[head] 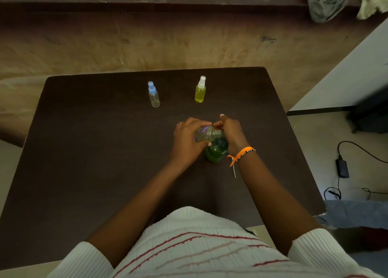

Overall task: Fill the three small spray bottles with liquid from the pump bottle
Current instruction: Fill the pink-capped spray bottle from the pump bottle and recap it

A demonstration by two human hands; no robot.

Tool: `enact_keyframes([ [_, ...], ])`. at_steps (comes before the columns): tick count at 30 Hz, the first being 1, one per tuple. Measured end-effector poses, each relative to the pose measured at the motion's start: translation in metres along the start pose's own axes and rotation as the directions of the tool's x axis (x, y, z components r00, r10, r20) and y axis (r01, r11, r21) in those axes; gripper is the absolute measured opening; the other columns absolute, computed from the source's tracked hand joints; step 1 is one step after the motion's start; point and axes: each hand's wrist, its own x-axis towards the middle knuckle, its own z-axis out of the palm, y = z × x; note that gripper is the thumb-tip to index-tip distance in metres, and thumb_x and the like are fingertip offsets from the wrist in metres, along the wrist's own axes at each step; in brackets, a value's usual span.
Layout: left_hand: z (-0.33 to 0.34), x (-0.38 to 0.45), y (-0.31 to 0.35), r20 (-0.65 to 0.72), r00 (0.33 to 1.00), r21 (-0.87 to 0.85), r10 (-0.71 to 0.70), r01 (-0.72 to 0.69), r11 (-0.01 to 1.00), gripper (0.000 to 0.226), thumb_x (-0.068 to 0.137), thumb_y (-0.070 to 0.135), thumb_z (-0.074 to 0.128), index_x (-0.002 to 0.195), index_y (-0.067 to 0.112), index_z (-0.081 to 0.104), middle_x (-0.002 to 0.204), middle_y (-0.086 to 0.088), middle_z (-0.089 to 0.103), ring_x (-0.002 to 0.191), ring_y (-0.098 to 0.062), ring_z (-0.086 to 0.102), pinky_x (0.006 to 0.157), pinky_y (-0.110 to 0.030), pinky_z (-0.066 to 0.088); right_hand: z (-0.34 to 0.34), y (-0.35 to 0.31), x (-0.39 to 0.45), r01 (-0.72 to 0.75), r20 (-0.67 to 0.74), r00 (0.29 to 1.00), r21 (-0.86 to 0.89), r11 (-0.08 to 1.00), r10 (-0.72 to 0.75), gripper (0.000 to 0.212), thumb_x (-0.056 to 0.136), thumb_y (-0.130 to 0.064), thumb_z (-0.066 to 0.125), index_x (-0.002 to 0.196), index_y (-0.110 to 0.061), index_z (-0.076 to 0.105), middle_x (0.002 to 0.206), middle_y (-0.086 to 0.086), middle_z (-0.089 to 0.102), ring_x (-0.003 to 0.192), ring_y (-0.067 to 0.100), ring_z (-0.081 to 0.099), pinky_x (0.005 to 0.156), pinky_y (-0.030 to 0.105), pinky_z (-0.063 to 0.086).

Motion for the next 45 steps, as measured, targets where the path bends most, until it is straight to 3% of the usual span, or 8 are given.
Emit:
enact_keyframes([
  [6, 0.000, 0.001, 0.000, -0.010, 1.000, 0.000, 0.004, -0.004, 1.000, 0.052, 0.056, 0.010, 0.081, 0.105, 0.022, 0.067, 0.103, 0.002, 0.061, 0.095, -0.016, 0.054, 0.085, -0.026, 0.035, -0.002, -0.004, 0.000, -0.055, 0.073, 0.996, 0.056, 0.997, 0.051, 0.050, 0.098, -0.041, 0.041, 0.083, -0.003, 0.070, 0.100, 0.022, 0.071, 0.096, 0.036, 0.067, 0.094, 0.048, 0.052],
  [13, 0.003, 0.000, -0.003, 0.011, 1.000, 0.014, -0.008, 0.008, 1.000, 0.051, 0.055, 0.009, 0.081, 0.104, 0.019, 0.068, 0.103, -0.001, 0.062, 0.094, -0.018, 0.054, 0.088, -0.039, 0.042, 0.006, 0.009, 0.004, 0.125, -0.162, 0.979, -0.001, 0.992, -0.124, 0.039, 0.099, -0.026, 0.033, 0.068, -0.020, 0.056, 0.056, -0.002, 0.062, 0.080, 0.029, 0.065, 0.088, 0.053, 0.051],
  [19, 0.003, -0.001, -0.002, 0.000, 1.000, 0.005, -0.001, 0.001, 1.000, 0.052, 0.056, 0.010, 0.081, 0.105, 0.021, 0.067, 0.104, 0.000, 0.062, 0.094, -0.016, 0.053, 0.089, -0.037, 0.041, 0.004, 0.008, 0.005, 0.108, -0.130, 0.986, 0.012, 0.994, -0.105, 0.041, 0.100, -0.026, 0.034, 0.068, -0.017, 0.057, 0.062, 0.002, 0.063, 0.084, 0.031, 0.064, 0.091, 0.053, 0.050],
  [22, 0.000, 0.000, 0.002, -0.007, 1.000, -0.003, 0.014, -0.014, 1.000, 0.052, 0.056, 0.010, 0.080, 0.105, 0.021, 0.067, 0.103, 0.001, 0.062, 0.094, -0.012, 0.052, 0.088, -0.033, 0.039, 0.000, 0.002, 0.004, -0.012, 0.014, 1.000, 0.038, 0.999, 0.012, 0.047, 0.101, -0.034, 0.038, 0.069, -0.010, 0.063, 0.091, 0.019, 0.068, 0.093, 0.034, 0.063, 0.096, 0.049, 0.049],
  [26, 0.000, 0.000, 0.001, -0.005, 1.000, 0.006, 0.027, -0.027, 1.000, 0.052, 0.055, 0.012, 0.081, 0.104, 0.022, 0.067, 0.103, 0.001, 0.062, 0.097, -0.017, 0.056, 0.089, -0.033, 0.038, -0.007, -0.003, 0.000, -0.072, 0.142, 0.988, 0.081, 0.994, 0.060, 0.051, 0.101, -0.039, 0.037, 0.078, -0.003, 0.064, 0.100, 0.024, 0.067, 0.081, 0.029, 0.063, 0.081, 0.038, 0.052],
  [36, 0.004, 0.000, -0.005, 0.019, 1.000, 0.015, 0.007, -0.007, 1.000, 0.053, 0.055, 0.011, 0.080, 0.105, 0.020, 0.067, 0.104, -0.001, 0.063, 0.096, -0.018, 0.057, 0.088, -0.032, 0.038, 0.002, 0.006, 0.001, 0.154, -0.198, 0.965, -0.105, 0.982, -0.173, 0.050, 0.101, -0.026, 0.036, 0.057, -0.018, 0.058, 0.062, -0.004, 0.059, 0.084, 0.026, 0.061, 0.086, 0.039, 0.049],
  [41, 0.001, -0.001, -0.003, 0.008, 1.000, 0.013, 0.020, -0.020, 1.000, 0.053, 0.056, 0.012, 0.082, 0.105, 0.021, 0.067, 0.103, 0.001, 0.063, 0.096, -0.018, 0.057, 0.090, -0.038, 0.040, 0.002, 0.004, 0.005, 0.080, -0.077, 0.994, -0.006, 0.997, -0.081, 0.051, 0.100, -0.033, 0.041, 0.056, -0.015, 0.061, 0.069, 0.005, 0.064, 0.090, 0.032, 0.063, 0.093, 0.047, 0.049],
  [45, 0.001, 0.000, -0.004, 0.006, 1.000, 0.003, 0.022, -0.022, 1.000, 0.052, 0.056, 0.015, 0.082, 0.105, 0.025, 0.066, 0.102, 0.005, 0.061, 0.096, -0.017, 0.057, 0.091, -0.043, 0.042, -0.006, -0.005, 0.004, -0.051, 0.143, 0.988, -0.004, 0.999, 0.051, 0.055, 0.097, -0.048, 0.041, 0.082, -0.002, 0.068, 0.106, 0.022, 0.069, 0.100, 0.034, 0.063, 0.097, 0.047, 0.049],
])
